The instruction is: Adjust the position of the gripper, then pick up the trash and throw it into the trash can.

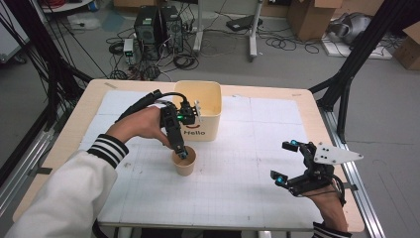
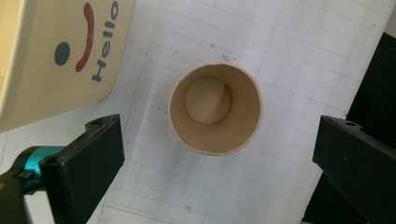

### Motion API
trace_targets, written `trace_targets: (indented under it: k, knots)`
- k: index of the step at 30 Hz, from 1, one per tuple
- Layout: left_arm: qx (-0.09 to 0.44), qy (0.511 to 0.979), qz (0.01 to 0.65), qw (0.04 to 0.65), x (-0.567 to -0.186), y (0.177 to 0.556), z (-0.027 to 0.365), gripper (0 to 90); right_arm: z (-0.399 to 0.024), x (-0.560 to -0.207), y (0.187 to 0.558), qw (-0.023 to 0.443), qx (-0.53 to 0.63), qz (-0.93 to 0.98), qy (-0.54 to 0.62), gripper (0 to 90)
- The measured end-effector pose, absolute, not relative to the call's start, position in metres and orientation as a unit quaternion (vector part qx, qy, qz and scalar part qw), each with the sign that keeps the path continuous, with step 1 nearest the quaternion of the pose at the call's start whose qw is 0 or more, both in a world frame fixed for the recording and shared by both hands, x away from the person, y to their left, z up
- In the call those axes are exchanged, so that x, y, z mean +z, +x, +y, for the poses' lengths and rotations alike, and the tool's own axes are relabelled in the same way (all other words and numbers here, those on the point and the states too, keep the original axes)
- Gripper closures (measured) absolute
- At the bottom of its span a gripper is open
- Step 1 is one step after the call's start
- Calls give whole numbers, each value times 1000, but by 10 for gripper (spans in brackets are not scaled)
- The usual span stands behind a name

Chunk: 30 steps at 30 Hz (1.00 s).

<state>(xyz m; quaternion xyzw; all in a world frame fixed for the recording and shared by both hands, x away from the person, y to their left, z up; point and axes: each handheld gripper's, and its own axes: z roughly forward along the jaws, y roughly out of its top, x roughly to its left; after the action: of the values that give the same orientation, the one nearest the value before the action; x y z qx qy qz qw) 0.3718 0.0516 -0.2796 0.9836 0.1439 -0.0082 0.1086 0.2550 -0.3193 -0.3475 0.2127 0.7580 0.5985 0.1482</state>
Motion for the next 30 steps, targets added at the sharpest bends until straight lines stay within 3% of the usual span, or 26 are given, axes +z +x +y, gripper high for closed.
trace_targets:
  k: [30]
  knots:
    - [3, 983, 146, 111, -288, 374, 50, 26, -321, -346, 254, 152, 602, 754, 213, 2]
